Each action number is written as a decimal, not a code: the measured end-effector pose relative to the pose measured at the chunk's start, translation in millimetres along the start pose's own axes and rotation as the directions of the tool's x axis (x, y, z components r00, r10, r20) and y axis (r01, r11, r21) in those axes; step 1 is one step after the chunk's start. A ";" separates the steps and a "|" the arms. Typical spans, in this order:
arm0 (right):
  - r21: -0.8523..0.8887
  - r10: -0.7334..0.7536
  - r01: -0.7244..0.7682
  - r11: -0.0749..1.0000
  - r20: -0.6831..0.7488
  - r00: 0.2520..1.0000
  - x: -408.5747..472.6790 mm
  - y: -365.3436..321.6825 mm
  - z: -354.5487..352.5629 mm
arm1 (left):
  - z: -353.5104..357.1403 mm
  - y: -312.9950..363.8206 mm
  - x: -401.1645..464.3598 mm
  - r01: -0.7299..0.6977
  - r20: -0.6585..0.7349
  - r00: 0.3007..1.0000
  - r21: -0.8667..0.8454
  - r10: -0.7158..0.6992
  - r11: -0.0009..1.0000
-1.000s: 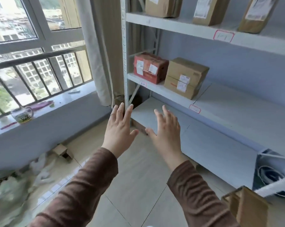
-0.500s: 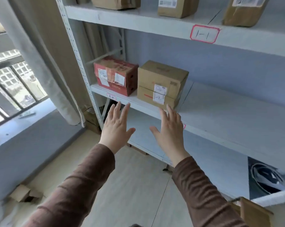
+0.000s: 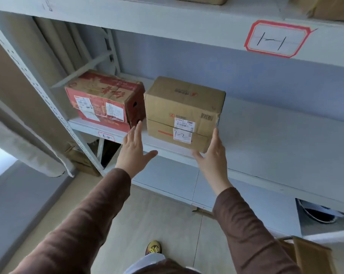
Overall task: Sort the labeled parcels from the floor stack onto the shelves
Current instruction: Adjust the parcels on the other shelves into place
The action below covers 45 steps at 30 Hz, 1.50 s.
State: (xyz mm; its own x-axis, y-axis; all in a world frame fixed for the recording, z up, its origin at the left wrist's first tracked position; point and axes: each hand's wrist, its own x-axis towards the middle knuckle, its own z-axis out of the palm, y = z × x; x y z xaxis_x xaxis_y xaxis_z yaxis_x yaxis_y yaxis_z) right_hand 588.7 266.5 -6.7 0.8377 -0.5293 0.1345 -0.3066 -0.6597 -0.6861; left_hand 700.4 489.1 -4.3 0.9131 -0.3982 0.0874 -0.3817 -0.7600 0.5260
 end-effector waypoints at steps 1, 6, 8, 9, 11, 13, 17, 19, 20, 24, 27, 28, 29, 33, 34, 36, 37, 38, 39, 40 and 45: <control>0.037 0.042 -0.042 0.998 -0.005 0.999 9.2 1.8 3.0 | 2.7 -5.6 14.6 0.010 0.017 1.000 -0.054 -0.009 0.998; 0.170 0.195 -0.193 0.966 0.006 0.981 47.5 16.3 14.3 | 17.6 -18.0 75.8 0.031 0.052 0.999 -0.264 -0.018 0.964; 0.207 0.211 -0.209 0.956 0.010 0.977 58.0 22.2 17.9 | 24.7 -20.7 93.8 0.024 0.056 0.998 -0.327 -0.006 0.945; 0.220 0.212 -0.211 0.952 0.020 0.977 62.0 24.3 19.8 | 28.0 -23.7 101.2 0.014 0.051 0.999 -0.357 0.004 0.934; 0.247 0.209 -0.211 0.946 0.034 0.977 68.5 29.0 23.3 | 33.5 -29.5 112.5 0.008 0.044 0.999 -0.400 0.010 0.916; 0.282 0.211 -0.213 0.936 0.038 0.977 73.6 33.5 25.8 | 37.1 -32.3 120.3 0.013 0.045 0.999 -0.429 0.007 0.903; 0.330 0.219 -0.210 0.920 0.011 0.976 82.6 41.1 28.7 | 43.8 -28.2 130.6 0.023 0.017 1.000 -0.477 -0.018 0.879; 0.327 0.214 -0.197 0.924 -0.014 0.977 88.2 44.5 28.6 | 47.3 -24.0 136.5 0.021 -0.008 1.000 -0.501 -0.028 0.865; 0.329 0.213 -0.195 0.924 -0.019 0.977 91.4 46.2 28.4 | 49.1 -21.4 139.6 0.024 -0.019 0.999 -0.506 -0.038 0.862; 0.317 0.220 -0.203 0.926 -0.020 0.975 107.6 53.8 26.2 | 58.0 -9.6 153.8 0.044 -0.038 0.997 -0.486 -0.072 0.873; 0.302 0.219 -0.200 0.932 -0.031 0.975 121.1 59.3 23.4 | 62.9 -1.1 164.9 0.035 -0.053 0.996 -0.489 -0.069 0.871; 0.296 0.218 -0.198 0.934 -0.034 0.975 126.0 61.0 22.7 | 64.2 1.2 168.2 0.034 -0.051 0.996 -0.500 -0.069 0.865; 0.294 0.216 -0.197 0.935 -0.034 0.976 130.1 62.3 22.3 | 65.3 3.4 171.2 0.037 -0.048 0.996 -0.513 -0.071 0.858; 0.301 0.215 -0.196 0.933 -0.032 0.976 143.5 66.6 22.4 | 67.6 7.9 179.1 0.053 -0.029 0.996 -0.542 -0.082 0.839; 0.299 0.216 -0.197 0.934 -0.032 0.976 145.2 67.6 23.2 | 68.0 7.7 180.3 0.055 -0.028 0.996 -0.543 -0.083 0.838; 0.296 0.213 -0.195 0.935 -0.031 0.976 146.0 69.7 25.0 | 68.0 7.3 181.4 0.058 -0.023 0.996 -0.539 -0.083 0.840; 0.296 0.211 -0.193 0.935 -0.029 0.977 145.6 70.3 25.5 | 67.9 6.9 181.6 0.056 -0.020 0.997 -0.537 -0.079 0.842; 0.296 0.210 -0.192 0.936 -0.027 0.977 145.1 70.9 25.7 | 67.6 7.0 181.5 0.051 -0.017 0.997 -0.535 -0.071 0.843; 0.299 0.209 -0.192 0.935 -0.026 0.977 144.2 70.8 25.5 | 67.4 7.3 181.0 0.047 -0.013 0.998 -0.536 -0.064 0.843; 0.302 0.216 -0.198 0.933 -0.027 0.976 143.2 71.5 25.6 | 67.1 7.0 180.4 0.047 -0.007 0.998 -0.536 -0.060 0.843; 0.295 0.289 -0.262 0.919 -0.053 0.956 128.8 75.5 30.6 | 66.0 0.4 174.7 0.074 0.005 0.996 -0.527 -0.084 0.846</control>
State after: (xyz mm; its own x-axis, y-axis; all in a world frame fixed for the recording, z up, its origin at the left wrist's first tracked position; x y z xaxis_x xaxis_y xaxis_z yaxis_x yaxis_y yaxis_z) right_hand 687.3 164.8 -63.0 0.6878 -0.7252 -0.0320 -0.3678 -0.3102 -0.8766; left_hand 850.4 385.4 -44.6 0.9413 -0.3354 0.0383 -0.1798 -0.4021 0.8978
